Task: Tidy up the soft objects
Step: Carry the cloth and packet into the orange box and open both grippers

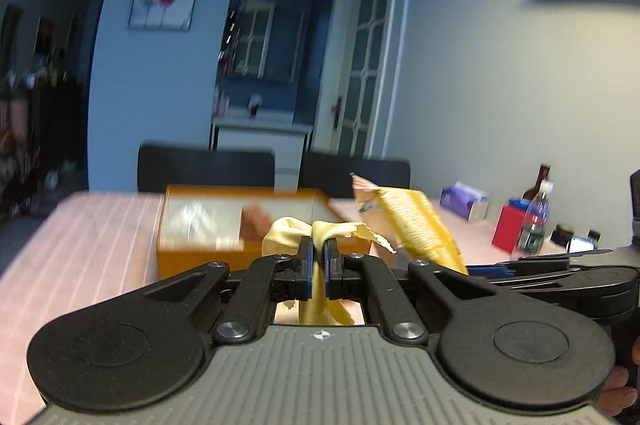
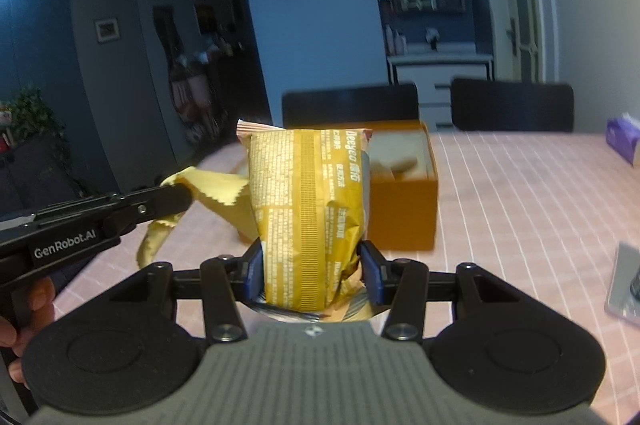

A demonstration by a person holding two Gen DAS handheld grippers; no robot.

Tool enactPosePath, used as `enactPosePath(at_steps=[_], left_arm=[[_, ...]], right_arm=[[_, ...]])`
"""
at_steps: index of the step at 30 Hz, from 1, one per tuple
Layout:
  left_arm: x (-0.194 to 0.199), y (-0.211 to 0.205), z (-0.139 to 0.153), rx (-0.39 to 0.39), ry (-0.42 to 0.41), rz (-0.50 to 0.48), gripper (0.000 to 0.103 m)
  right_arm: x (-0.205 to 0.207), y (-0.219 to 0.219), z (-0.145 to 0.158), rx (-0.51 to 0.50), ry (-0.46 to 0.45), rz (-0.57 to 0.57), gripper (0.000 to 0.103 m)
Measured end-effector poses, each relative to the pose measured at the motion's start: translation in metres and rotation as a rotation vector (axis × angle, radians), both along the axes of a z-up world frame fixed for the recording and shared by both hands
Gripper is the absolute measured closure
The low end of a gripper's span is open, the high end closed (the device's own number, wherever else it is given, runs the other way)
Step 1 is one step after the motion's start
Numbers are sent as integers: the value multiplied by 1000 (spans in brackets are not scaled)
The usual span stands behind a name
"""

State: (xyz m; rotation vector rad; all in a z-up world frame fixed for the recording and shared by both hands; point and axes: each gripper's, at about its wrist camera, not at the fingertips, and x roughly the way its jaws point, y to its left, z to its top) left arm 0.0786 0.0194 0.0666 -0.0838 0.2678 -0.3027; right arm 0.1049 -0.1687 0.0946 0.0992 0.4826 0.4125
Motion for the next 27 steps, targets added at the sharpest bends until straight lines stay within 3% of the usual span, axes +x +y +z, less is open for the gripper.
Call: enactPosePath(at_steps=[6, 10, 15, 19, 27], left_arm=[[16, -4, 28, 39, -111, 12, 98], [44, -6, 44, 47, -128, 8, 98], [91, 1, 54, 46, -68, -16, 98], [130, 1, 50, 81, -22, 9, 98], [208, 11, 14, 140, 142, 46, 98]], right_arm=[[23, 3, 33, 33, -91, -20, 54], [52, 3, 48, 69, -110, -35, 54], [109, 11, 56, 80, -80, -29, 54], [164, 19, 50, 62, -3, -19, 54], [262, 36, 2, -58, 168, -48, 54]])
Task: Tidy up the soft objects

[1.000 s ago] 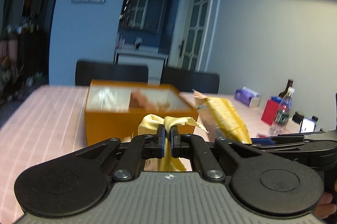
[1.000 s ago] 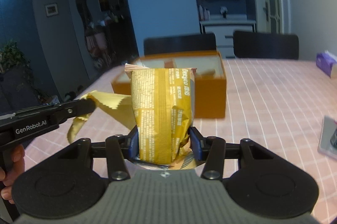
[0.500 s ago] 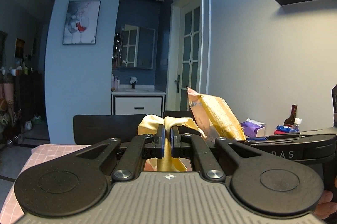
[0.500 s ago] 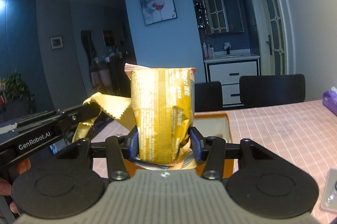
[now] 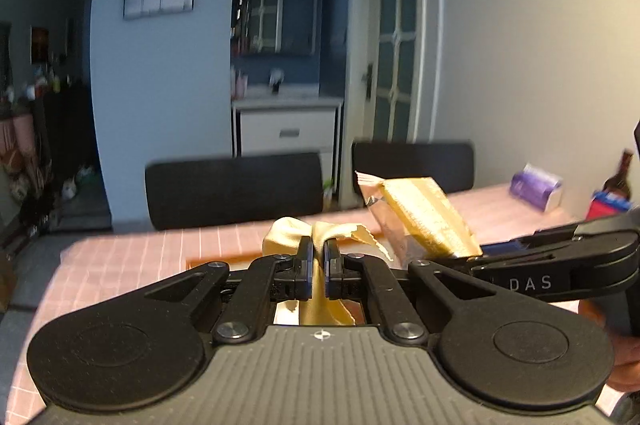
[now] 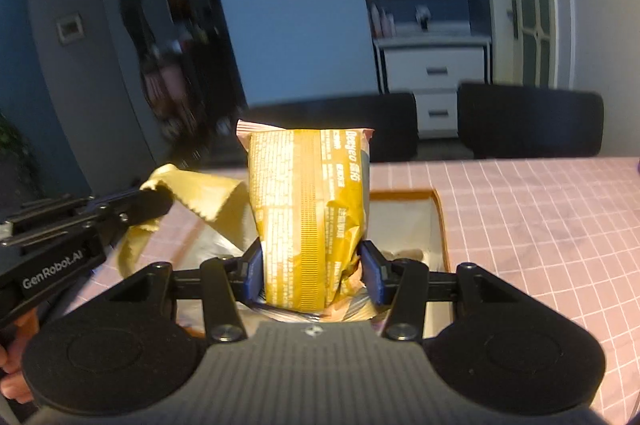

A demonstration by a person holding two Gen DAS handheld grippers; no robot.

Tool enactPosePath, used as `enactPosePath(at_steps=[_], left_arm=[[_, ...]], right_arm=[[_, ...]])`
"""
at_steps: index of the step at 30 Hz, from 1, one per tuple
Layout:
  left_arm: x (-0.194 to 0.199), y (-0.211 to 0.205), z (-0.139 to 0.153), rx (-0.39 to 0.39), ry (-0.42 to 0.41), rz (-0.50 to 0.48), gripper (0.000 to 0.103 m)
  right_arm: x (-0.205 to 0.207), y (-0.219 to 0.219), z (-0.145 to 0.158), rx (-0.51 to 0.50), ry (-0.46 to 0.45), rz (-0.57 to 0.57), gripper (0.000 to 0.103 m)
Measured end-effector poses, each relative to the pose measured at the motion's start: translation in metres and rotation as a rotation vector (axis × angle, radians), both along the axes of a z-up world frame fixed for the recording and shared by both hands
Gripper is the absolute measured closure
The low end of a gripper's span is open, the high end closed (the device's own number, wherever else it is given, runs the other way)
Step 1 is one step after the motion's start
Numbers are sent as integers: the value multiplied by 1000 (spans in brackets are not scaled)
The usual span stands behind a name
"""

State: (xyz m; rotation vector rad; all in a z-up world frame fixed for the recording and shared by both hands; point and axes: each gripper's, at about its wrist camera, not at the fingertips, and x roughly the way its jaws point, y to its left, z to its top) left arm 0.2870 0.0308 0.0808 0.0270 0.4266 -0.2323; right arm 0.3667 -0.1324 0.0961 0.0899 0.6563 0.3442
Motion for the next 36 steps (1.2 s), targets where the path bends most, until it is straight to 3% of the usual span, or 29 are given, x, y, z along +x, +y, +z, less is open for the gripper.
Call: enactPosePath(at_steps=[10, 15, 22, 24, 27, 29, 32, 34, 36], left_arm=[[66, 9, -56, 44, 204, 31, 98], [79, 12, -72, 50, 274, 54, 97], [77, 13, -76, 88, 288, 49, 94], [76, 14, -74, 92, 293, 45, 86], [73, 15, -70, 76, 291, 50, 70], [69, 16, -66, 66, 264, 60, 48], [56, 18, -56, 49, 214, 61, 30], [49, 18, -47, 49, 186, 56, 22], [39, 18, -36, 50, 151, 61, 20]], right_arm=[[84, 13, -64, -106, 186, -19, 54], [94, 15, -72, -115, 196, -19, 52], [94, 19, -66, -129, 169, -30, 48], [87, 18, -63, -122, 157, -27, 47], [77, 16, -54, -109, 135, -33, 35], [69, 14, -47, -104, 113, -43, 26], [56, 10, -36, -102, 79, -54, 22], [45, 7, -27, -92, 50, -58, 19], [33, 3, -17, -83, 22, -66, 18]])
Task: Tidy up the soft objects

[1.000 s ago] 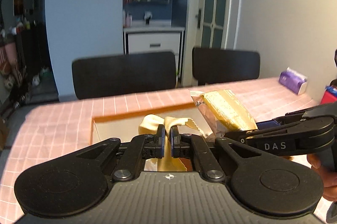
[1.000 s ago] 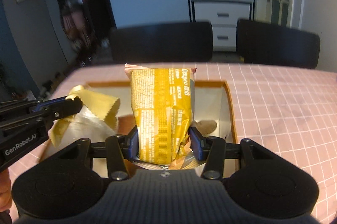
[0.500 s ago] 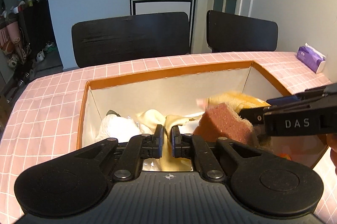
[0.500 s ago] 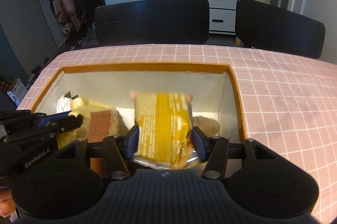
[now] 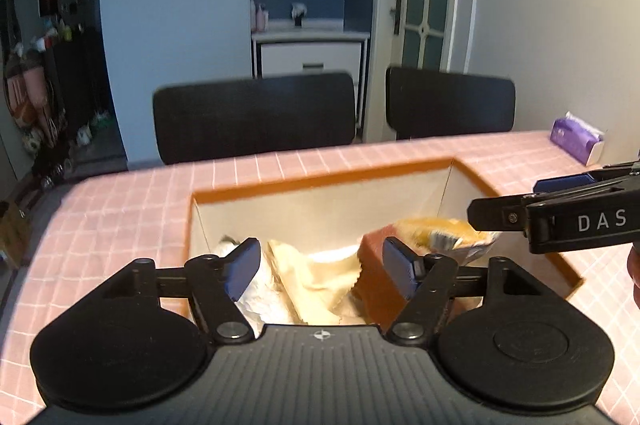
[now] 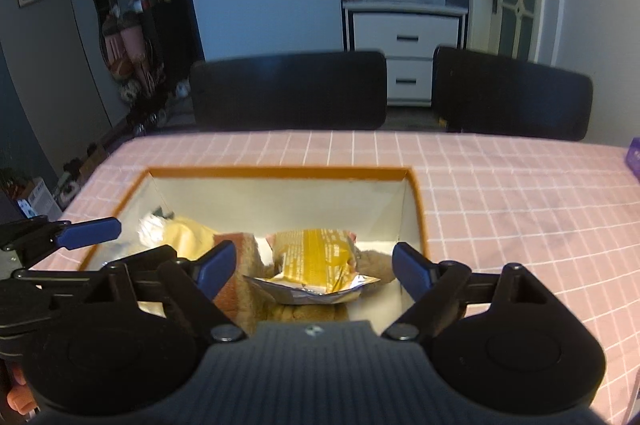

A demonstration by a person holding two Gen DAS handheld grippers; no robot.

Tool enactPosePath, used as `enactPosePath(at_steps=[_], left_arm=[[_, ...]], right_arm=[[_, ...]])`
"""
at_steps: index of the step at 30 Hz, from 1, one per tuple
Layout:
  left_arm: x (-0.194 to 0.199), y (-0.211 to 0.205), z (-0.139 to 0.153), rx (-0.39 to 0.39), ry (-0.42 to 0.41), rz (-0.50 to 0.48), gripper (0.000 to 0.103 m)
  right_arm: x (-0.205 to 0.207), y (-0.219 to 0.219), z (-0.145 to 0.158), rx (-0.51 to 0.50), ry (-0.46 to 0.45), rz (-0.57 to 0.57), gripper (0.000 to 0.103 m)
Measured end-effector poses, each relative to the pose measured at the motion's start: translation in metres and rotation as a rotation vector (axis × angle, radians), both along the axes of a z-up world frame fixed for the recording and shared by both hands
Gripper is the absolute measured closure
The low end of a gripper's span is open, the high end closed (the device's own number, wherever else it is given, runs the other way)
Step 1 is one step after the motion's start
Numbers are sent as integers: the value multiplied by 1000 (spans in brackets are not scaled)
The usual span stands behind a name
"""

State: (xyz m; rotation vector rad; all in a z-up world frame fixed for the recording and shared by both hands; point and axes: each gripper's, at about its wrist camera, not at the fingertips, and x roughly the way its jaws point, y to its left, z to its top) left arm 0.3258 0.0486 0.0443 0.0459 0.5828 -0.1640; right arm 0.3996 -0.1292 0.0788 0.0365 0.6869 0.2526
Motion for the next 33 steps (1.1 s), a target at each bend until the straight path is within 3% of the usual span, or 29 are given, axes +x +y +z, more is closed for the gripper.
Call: enactPosePath(at_steps=[4, 7, 12, 17, 24, 29, 33], left_arm=[[-21, 0, 24, -8, -88, 18, 16], [-45, -2, 44, -5, -199, 24, 16], [-98, -8, 67, 2, -414, 52, 8], [-144, -17, 68, -11, -517, 94, 8], [-197, -24, 55, -13, -527, 162, 7], [-229, -32, 39, 34, -534, 198, 7], [-244, -38, 22, 53, -484, 220, 7]], right_arm=[[-29, -10, 24, 25, -71, -5, 16], [-55, -15, 45, 32, -154, -12, 16], [-123, -24, 74, 3, -403, -51, 8], [-192, -28, 70, -42, -564, -56, 4], [-262, -37, 46, -27, -529, -60, 3], [-302, -41, 23, 15, -491, -99, 3], [-325, -38, 4, 4, -467, -133, 3]])
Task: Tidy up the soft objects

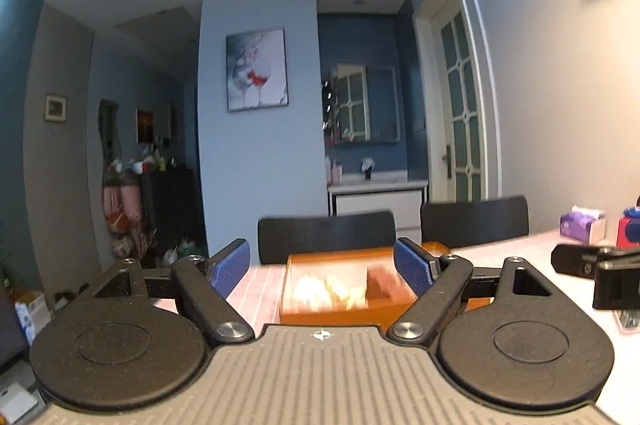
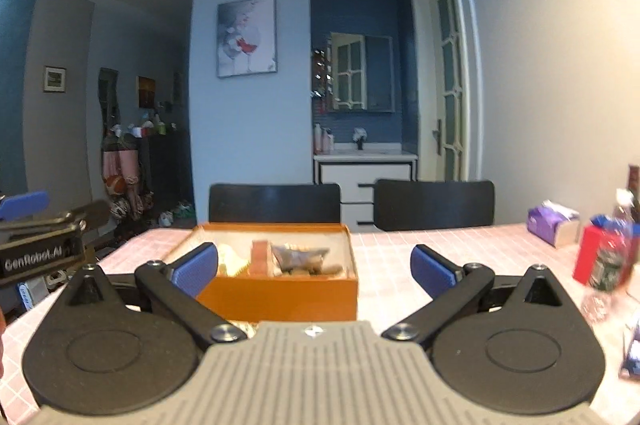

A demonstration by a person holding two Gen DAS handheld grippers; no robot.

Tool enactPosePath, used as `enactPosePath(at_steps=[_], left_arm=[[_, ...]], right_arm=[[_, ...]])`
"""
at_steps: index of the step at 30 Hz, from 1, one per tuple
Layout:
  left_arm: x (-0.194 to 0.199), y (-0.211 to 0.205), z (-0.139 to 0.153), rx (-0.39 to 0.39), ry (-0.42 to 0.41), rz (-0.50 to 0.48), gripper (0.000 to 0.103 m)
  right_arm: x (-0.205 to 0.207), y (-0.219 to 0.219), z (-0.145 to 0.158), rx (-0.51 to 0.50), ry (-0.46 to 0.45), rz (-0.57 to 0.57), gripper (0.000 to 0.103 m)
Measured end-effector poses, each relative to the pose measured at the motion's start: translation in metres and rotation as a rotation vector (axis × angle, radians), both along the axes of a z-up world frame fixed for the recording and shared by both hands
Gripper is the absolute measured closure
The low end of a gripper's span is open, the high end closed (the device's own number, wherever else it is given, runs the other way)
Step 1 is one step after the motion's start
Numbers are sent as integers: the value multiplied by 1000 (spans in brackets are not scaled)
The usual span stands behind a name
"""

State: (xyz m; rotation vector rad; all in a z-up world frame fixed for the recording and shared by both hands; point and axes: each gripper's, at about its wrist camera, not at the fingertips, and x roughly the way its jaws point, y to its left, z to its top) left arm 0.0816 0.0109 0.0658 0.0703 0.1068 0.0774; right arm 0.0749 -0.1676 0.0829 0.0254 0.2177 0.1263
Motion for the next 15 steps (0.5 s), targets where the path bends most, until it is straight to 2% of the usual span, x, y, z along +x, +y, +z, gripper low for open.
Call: enactPosePath(at_steps=[4, 8, 12, 15], left_arm=[[-8, 1, -17, -17, 105, -38, 7], [-13, 6, -35, -33, 188, -10, 7], [-13, 18, -45, -100, 240, 17, 7], [-12, 21, -49, -116, 254, 18, 7]], right_arm=[[-15, 5, -16, -46, 70, -2, 3], [-20, 4, -33, -62, 133, -19, 3], [-14, 5, -47, -22, 238, -38, 3], [-12, 7, -59, -19, 281, -36, 3]])
